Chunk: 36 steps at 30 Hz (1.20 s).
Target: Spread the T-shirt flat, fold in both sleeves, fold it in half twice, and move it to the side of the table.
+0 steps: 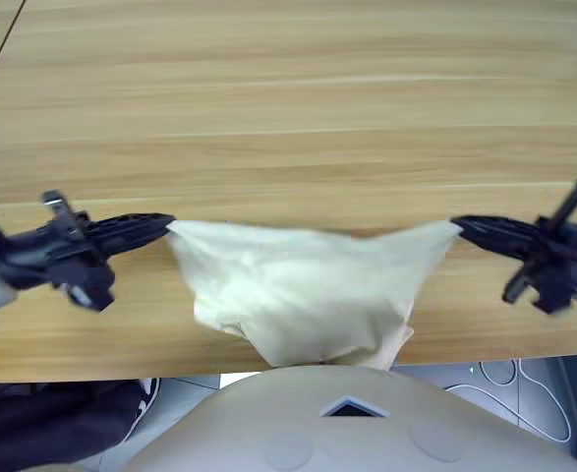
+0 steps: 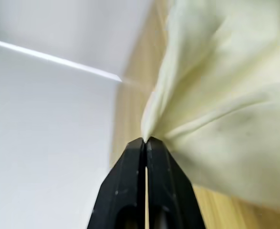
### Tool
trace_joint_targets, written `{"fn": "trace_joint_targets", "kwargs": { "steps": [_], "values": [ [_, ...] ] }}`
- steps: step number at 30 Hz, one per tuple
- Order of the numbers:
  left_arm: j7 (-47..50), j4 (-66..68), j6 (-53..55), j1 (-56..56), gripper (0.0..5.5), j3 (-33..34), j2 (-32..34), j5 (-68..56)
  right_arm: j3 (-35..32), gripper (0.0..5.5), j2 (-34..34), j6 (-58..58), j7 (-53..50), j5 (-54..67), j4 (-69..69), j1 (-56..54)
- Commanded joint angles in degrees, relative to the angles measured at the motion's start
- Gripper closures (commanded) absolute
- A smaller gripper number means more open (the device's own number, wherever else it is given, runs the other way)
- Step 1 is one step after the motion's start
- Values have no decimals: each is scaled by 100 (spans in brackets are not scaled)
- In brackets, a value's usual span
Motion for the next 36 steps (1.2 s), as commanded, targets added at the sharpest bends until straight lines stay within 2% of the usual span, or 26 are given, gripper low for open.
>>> {"fn": "trace_joint_targets", "kwargs": {
  "steps": [1,2,3,4,5,6,7,9,13,15,18,20,22,24,26,29,32,36],
  "values": [
    [-1199,3071,1080,-4526,550,-2022,-608,2362,2291,547,949,2130,24,-3981,4356,-5611],
    [-1231,3987,1395,-5753,550,-2267,-854,2706,2767,547,1200,2674,-798,-4806,5252,-6856],
    [-462,4938,1851,-7091,550,-2423,-1185,3170,2976,547,1518,3415,-2125,-5217,6039,-8103],
    [894,5705,2401,-8267,550,-2452,-1516,3530,2836,547,1763,4134,-3439,-5153,6550,-9120],
    [2591,6276,3138,-9418,550,-2182,-1771,3495,2423,547,1819,4553,-4530,-4805,6782,-9887],
    [3952,6635,3752,-10316,550,-1746,-1874,3168,2047,547,1807,4773,-5155,-4464,6884,-10391],
    [4622,6768,3996,-10857,550,-1356,-1784,2803,1731,547,1751,4770,-5429,-4169,6869,-10615],
    [4844,6830,3943,-11117,550,-1097,-1527,2534,1592,547,1677,4612,-5597,-4039,6812,-10578],
    [5262,7044,3506,-10280,550,-1696,-1095,3240,1729,547,1446,4274,-5843,-4098,6838,-9701],
    [5425,7079,3056,-9719,550,-1654,-967,3149,1604,547,1280,4072,-6066,-3963,6820,-9283],
    [5918,6762,1545,-8079,550,-1567,-695,3028,1206,547,945,3306,-6470,-3599,6364,-8015],
    [5769,6545,541,-6713,550,-1525,-690,2743,953,547,904,2694,-6440,-3358,5657,-6735],
    [5265,6218,-587,-5004,550,-1954,-820,2674,1015,547,1046,2163,-6011,-3172,4847,-5254],
    [4444,6079,-1206,-3731,550,-2320,-1089,2273,1417,547,1203,1700,-5383,-3103,4093,-4011],
    [3695,5870,-1427,-2871,550,-2644,-1295,1683,2020,547,1142,1261,-4543,-2869,2960,-2770],
    [3133,5319,-1457,-2253,550,-2924,-1253,1315,2362,547,681,921,-3595,-2216,1496,-1505],
    [2716,4463,-1267,-1809,550,-2947,-1092,849,2213,547,231,669,-2936,-1686,645,-689],
    [2233,3141,-911,-1297,550,-2852,-769,248,1799,547,50,664,-2481,-1291,299,-194]
  ]
}}
